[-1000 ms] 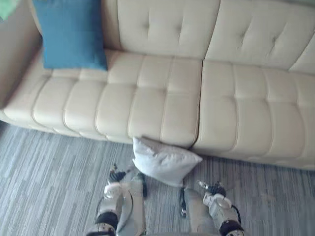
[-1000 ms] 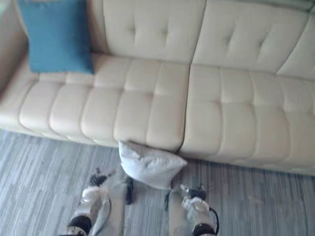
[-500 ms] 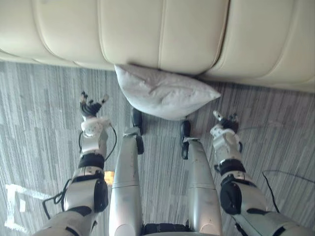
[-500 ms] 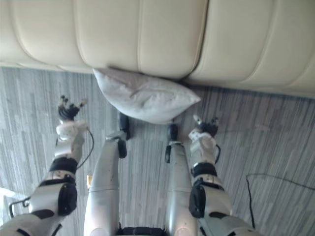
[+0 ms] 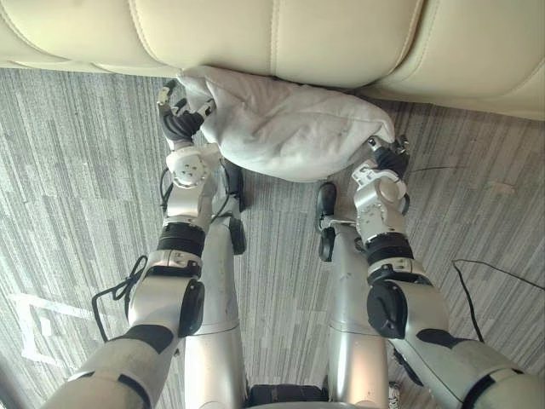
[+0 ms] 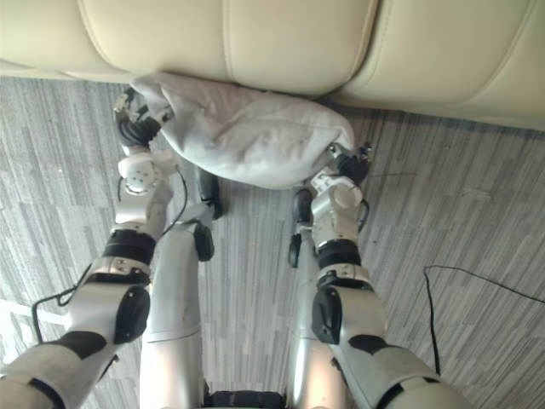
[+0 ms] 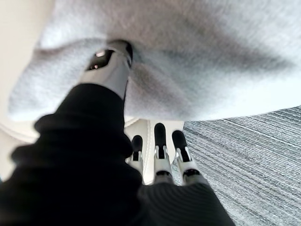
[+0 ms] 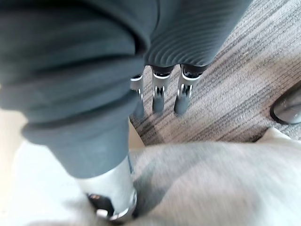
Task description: Pick up cushions and gather them together orderly.
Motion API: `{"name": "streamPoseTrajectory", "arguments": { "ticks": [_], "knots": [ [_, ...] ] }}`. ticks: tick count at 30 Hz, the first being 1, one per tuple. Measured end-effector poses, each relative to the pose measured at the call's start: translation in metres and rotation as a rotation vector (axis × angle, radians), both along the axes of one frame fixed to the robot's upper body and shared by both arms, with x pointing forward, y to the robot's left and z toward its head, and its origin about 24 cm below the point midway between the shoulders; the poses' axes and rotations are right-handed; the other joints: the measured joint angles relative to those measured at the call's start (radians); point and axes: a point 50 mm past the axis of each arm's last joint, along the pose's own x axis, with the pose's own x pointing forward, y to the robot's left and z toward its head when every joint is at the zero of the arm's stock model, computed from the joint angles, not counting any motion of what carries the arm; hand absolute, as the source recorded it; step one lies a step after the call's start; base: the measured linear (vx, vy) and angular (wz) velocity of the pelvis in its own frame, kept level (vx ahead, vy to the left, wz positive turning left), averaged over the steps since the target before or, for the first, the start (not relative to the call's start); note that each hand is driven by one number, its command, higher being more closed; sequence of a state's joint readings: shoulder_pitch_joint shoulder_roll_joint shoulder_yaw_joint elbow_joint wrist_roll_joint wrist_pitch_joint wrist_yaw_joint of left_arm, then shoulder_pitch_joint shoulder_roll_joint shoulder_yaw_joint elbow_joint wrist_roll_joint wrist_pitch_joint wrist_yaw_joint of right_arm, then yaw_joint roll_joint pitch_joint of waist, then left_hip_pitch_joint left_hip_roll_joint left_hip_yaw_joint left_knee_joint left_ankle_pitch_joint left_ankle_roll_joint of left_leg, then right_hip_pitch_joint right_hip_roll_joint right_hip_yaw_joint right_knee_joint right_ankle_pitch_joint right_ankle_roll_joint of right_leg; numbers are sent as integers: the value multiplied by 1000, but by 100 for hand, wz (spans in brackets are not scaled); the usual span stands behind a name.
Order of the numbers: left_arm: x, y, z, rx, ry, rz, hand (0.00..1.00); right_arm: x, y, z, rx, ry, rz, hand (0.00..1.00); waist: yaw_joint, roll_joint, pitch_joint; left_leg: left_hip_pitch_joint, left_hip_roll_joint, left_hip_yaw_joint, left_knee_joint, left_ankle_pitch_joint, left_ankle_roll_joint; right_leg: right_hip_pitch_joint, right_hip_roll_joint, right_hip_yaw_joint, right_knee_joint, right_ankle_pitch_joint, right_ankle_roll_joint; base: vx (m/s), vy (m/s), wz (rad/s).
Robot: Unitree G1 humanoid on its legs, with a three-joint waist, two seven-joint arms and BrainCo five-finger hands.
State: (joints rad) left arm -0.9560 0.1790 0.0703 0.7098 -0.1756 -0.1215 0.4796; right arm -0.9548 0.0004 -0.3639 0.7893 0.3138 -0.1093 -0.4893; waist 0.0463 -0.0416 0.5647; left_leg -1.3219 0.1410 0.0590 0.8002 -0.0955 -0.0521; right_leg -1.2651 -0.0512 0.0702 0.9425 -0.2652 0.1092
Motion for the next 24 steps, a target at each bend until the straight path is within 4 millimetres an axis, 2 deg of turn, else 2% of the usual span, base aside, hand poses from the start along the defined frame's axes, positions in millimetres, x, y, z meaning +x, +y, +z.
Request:
{"name": "streamPoseTrajectory", "arguments": {
  "ticks": [5,8,15,17,18,20,22,24],
  "knots": [
    [-1,-6,2,19,-10,-15,100,-2,3,0,-45,-13,22,100,-5,0,0,1,-8,-13,-3,23,-4,2,0,-5,7,8,-13,1,2,7],
    [-2,-6,-6,29,10,-18,100,-5,6,-11,-83,14,41,100,-10,0,0,27,-5,-16,17,24,-5,30,1,-6,20,8,-13,31,-5,-3],
    [-18,-14,-37,32,41,-63,100,-27,0,-41,-138,23,42,100,-14,-1,-3,245,2,-9,-88,16,-14,244,2,-16,-90,17,-18,-28,-24,-4],
    [-29,-24,-57,55,67,-106,100,-42,-4,-59,-144,42,33,100,-11,-1,-5,383,-7,-5,-184,18,-15,376,-1,-16,-187,40,-27,-12,-17,-2],
    [-31,-25,-61,57,72,-112,100,-45,-5,-63,-147,44,32,100,-10,-1,-5,409,-10,-4,-200,18,-16,401,-2,-16,-203,42,-26,38,-13,-5],
    [-48,-33,-82,52,90,-150,100,-66,-11,-82,-152,62,17,100,-7,0,-21,539,-13,9,-266,26,-21,525,-6,-16,-276,57,-29,82,-12,-8],
    [-57,-37,-91,48,101,-175,100,-79,-15,-90,-163,64,19,100,-3,1,-24,606,-13,13,-287,30,-24,595,-6,-16,-304,58,-33,95,-1,-9],
    [-70,-44,-109,51,136,-224,100,-101,-22,-106,-171,92,15,100,-3,1,-91,647,-16,15,-305,30,-22,644,-8,-17,-340,61,-31,185,16,-1]
  ]
}}
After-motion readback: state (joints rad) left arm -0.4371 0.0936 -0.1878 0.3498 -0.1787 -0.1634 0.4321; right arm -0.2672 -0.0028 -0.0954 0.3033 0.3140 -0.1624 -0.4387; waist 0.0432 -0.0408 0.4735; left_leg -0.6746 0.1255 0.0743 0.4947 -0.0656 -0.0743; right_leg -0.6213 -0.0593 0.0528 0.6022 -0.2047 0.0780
